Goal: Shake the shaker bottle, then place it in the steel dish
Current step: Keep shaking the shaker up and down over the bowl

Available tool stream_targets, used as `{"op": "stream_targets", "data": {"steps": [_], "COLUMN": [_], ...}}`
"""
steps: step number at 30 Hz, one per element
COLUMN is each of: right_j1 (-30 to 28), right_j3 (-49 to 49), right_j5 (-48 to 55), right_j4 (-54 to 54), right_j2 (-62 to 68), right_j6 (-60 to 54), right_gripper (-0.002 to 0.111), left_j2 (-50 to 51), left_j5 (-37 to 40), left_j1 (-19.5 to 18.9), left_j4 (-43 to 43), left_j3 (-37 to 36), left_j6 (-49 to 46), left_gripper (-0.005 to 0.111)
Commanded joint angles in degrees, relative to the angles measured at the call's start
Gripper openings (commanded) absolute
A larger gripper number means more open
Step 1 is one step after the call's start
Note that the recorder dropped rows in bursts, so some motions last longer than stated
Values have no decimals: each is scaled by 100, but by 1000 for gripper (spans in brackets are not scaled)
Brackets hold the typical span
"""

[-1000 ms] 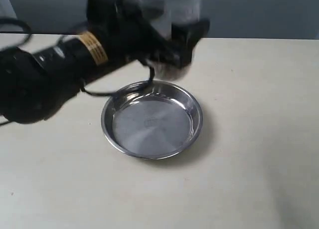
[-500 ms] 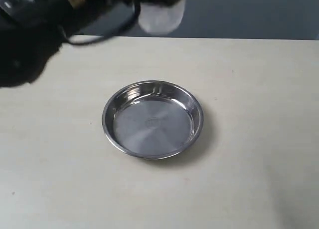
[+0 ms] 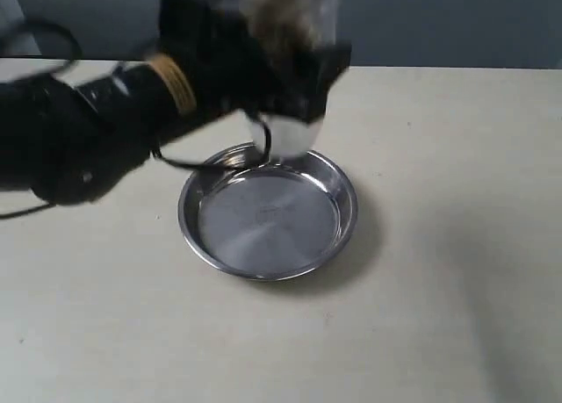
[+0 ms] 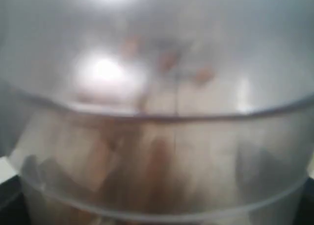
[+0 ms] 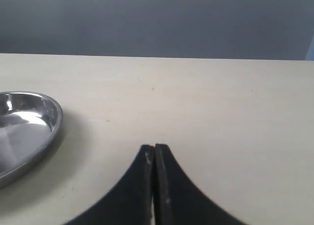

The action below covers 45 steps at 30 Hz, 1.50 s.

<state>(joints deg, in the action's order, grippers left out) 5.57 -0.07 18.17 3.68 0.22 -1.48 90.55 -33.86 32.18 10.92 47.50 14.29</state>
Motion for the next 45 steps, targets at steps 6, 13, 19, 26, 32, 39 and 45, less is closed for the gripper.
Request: {"op": "stream_targets", "data": {"steps": [6, 13, 19, 26, 32, 39, 45], "right_j1": [20, 20, 20, 20, 20, 20, 20], "right_j3": [7, 7, 7, 7, 7, 7, 7], "right_j5": [-64, -64, -64, -64, -64, -64, -64], "right_j4": [2, 2, 2, 2, 2, 2, 2], "right_j2": [-22, -22, -22, -22, -22, -22, -22], "right_j6": [-1, -1, -1, -1, -1, -1, -1], "right_gripper": [-1, -1, -1, -1, -1, -1, -1], "left_j2": [-29, -432, 68, -915, -314, -1228, -25], "left_j5": [869, -1365, 197, -673, 600, -183, -496], "left_j1": [-173, -117, -128, -128, -46, -56, -148], "left_j4": [-893, 95, -472, -565, -958, -412, -1612], "left_j3": [79, -33, -693, 187, -454, 408, -1023], "left_j6": [-625, -45, -176, -1052, -682, -935, -120], "left_gripper": [0, 0, 0, 0, 0, 0, 0]}}
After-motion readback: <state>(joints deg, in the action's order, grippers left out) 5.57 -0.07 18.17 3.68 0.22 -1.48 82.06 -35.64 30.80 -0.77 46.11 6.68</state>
